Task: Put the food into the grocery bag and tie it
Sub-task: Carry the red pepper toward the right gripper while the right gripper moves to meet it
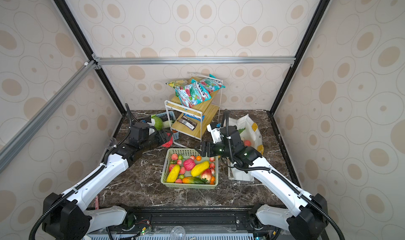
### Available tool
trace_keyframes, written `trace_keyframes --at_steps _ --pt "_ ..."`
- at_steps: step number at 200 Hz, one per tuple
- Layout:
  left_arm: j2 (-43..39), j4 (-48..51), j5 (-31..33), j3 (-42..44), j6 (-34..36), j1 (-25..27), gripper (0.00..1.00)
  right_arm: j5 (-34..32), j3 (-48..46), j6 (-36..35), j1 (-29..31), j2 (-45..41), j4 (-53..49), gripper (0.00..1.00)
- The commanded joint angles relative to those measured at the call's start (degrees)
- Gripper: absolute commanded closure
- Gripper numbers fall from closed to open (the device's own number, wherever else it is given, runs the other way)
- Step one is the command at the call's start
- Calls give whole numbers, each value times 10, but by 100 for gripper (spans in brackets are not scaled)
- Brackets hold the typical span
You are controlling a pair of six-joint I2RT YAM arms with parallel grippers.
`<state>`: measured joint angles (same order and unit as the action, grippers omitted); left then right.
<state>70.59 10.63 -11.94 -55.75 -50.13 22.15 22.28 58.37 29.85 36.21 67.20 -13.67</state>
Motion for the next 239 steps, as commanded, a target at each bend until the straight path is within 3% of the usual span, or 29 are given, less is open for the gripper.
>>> trace_keyframes --at_steps 1,48,137,239 --pt "-17 -38 15 6 -53 10 39 -23 -17 15 31 5 85 24" --pt "-22 -54 14 7 -95 21 39 -90 -23 7 97 46 142 23" --pt "-19 -59 -21 -9 -134 35 39 -154 18 -32 146 121 187 22" --pt "-31 -66 -29 -16 -155 47 38 -135 41 -52 149 151 223 26"
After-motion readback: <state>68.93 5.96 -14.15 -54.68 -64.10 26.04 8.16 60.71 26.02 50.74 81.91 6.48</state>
